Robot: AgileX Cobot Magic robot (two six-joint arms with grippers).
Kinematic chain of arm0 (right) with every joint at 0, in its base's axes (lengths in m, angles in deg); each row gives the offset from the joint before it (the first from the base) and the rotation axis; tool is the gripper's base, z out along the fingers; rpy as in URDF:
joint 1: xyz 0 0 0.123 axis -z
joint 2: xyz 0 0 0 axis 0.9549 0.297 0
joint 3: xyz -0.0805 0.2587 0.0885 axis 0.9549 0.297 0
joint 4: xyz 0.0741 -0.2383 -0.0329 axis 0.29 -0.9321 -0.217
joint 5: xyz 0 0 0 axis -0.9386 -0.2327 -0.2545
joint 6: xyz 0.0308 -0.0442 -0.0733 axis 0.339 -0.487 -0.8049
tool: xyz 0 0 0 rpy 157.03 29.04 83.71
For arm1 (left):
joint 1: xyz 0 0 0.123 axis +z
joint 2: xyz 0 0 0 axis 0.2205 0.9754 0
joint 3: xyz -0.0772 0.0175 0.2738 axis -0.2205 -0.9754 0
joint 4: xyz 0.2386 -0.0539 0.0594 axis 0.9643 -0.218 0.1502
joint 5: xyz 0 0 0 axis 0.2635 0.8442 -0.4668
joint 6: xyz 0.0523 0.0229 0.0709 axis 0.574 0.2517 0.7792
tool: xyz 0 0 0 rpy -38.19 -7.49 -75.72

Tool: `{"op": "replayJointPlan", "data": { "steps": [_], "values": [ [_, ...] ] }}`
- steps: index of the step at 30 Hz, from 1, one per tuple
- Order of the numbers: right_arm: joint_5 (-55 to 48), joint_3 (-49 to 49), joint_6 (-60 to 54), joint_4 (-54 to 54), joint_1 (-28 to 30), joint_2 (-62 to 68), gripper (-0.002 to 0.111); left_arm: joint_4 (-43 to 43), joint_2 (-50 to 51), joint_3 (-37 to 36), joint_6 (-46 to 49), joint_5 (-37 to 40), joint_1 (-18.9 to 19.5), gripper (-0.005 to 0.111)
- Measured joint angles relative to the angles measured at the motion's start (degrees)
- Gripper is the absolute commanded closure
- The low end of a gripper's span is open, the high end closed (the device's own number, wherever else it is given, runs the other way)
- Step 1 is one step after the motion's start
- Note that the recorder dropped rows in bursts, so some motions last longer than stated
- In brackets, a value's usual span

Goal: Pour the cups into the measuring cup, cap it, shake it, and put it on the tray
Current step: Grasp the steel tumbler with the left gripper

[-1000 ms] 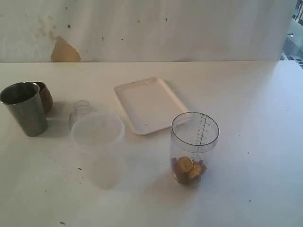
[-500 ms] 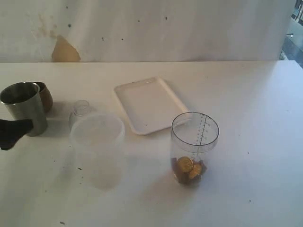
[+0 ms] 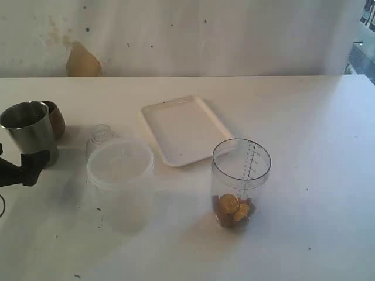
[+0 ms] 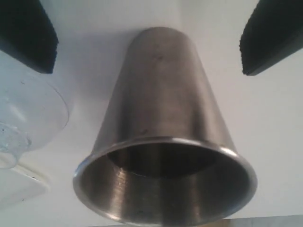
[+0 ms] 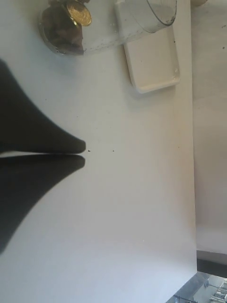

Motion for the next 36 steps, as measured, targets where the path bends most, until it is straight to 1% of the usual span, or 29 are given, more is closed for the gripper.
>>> {"op": "replayJointPlan", "data": {
  "steps": [6,19,25,36],
  "values": [
    [0.00,0.00,0.00,0.00,0.00,0.00,0.108,0.10,3.77,2.74,0.00,-3.76,0.00,0.002],
    [0.00,0.00,0.00,0.00,0.00,0.00,0.108,0.30,11.20,9.94,-1.20,-5.82,0.00,0.002],
    [0.00,0.00,0.00,0.00,0.00,0.00,0.108,1.72,12.95,11.62,-1.20,-6.92,0.00,0.002],
    [0.00,0.00,0.10,0.00,0.00,0.00,0.108,2.91,12.96,13.33,-1.64,-7.94,0.00,0.002]
  ]
}}
